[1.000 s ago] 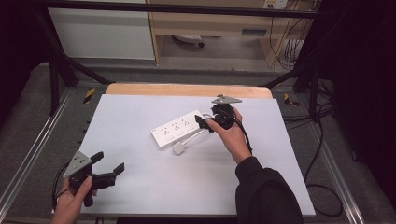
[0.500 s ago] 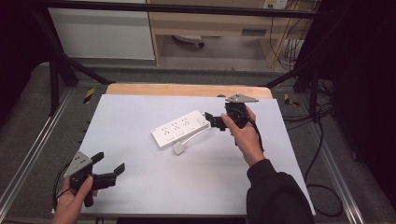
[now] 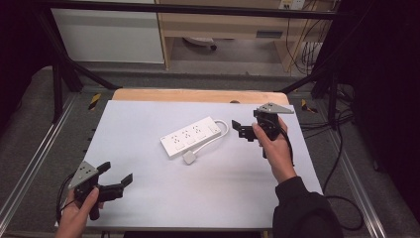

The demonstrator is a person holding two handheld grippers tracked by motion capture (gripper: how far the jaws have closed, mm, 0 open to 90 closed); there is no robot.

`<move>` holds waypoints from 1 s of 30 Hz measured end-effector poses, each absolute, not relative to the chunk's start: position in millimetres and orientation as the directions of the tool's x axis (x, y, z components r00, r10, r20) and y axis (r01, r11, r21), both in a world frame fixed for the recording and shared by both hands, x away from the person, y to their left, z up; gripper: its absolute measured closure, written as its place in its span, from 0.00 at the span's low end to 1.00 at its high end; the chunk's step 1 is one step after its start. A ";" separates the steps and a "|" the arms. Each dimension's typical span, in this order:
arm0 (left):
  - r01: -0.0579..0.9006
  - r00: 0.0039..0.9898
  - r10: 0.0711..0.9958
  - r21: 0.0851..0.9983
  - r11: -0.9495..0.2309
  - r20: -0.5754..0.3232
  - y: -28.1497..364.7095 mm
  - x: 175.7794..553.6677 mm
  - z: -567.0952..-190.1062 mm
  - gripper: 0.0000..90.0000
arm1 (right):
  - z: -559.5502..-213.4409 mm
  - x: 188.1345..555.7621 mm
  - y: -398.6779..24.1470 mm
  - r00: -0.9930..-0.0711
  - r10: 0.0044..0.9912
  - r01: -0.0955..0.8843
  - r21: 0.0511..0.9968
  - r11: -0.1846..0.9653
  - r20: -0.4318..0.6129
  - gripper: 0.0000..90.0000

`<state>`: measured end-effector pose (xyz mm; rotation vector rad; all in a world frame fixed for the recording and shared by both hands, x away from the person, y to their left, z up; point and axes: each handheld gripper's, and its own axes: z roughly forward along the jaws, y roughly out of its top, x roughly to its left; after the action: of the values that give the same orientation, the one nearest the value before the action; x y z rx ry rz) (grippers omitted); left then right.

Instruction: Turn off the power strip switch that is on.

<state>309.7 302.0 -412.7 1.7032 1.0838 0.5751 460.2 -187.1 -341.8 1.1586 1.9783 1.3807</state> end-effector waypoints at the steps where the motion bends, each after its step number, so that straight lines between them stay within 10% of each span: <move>1: 0.395 0.484 0.868 0.913 -0.101 -0.113 302.1 309.6 -412.8 0.06 | -342.2 459.2 -189.4 -0.539 0.838 0.371 0.918 0.140 0.090 0.06; 30: 0.403 0.474 0.871 0.911 -0.086 -0.127 304.2 310.1 -413.7 0.06 | -368.7 412.3 -253.6 -0.464 0.883 0.302 0.949 0.087 0.067 0.07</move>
<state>310.1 304.2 -413.7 1.6901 1.1028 0.5675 412.3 -253.6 -368.7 1.1647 1.8269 1.3864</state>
